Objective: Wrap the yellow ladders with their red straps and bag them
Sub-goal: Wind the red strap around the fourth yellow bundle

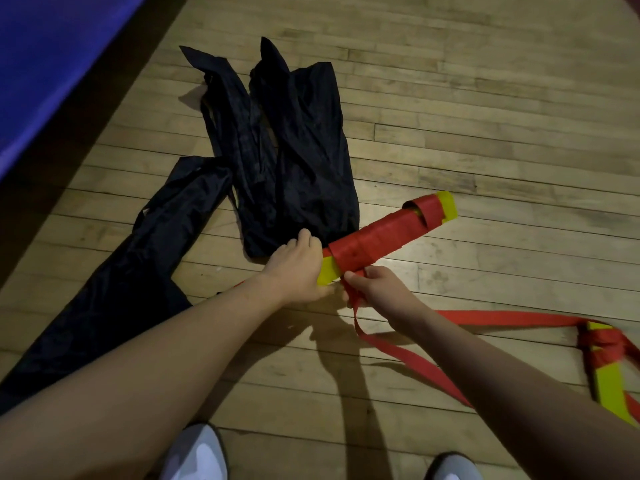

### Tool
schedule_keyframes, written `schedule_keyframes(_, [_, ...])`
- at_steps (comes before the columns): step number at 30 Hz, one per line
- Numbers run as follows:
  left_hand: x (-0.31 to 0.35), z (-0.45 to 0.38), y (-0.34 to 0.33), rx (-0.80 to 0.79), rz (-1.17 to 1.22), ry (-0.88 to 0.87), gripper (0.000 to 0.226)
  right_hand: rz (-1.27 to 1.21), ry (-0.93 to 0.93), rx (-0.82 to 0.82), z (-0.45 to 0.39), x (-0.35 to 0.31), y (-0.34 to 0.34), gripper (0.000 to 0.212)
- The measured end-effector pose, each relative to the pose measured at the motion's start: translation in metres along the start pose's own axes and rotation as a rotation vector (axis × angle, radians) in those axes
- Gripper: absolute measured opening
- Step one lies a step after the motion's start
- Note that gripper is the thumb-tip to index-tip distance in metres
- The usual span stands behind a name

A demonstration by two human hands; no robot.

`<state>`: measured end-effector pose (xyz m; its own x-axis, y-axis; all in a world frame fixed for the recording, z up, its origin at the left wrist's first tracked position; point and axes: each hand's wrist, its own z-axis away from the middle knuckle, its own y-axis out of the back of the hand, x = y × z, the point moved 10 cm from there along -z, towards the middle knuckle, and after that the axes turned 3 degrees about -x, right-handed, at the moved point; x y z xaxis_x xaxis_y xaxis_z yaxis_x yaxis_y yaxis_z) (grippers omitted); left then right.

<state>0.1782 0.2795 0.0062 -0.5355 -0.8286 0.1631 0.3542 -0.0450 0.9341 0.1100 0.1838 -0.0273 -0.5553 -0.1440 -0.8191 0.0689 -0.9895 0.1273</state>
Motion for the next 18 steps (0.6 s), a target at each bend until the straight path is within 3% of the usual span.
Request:
schedule_keyframes(6, [0.014, 0.005, 0.006, 0.12, 0.093, -0.081, 0.057, -0.075, 0.011, 0.099, -0.001, 0.002, 0.016, 0.019])
schedule_keyframes(13, [0.004, 0.012, 0.0, 0.03, 0.271, 0.026, 0.043, 0.01, -0.023, -0.162, 0.002, -0.002, 0.001, 0.012])
schedule_keyframes(18, [-0.01, 0.011, 0.002, 0.083, 0.349, 0.074, 0.046, -0.022, 0.011, -0.05, 0.006, -0.001, 0.009, 0.024])
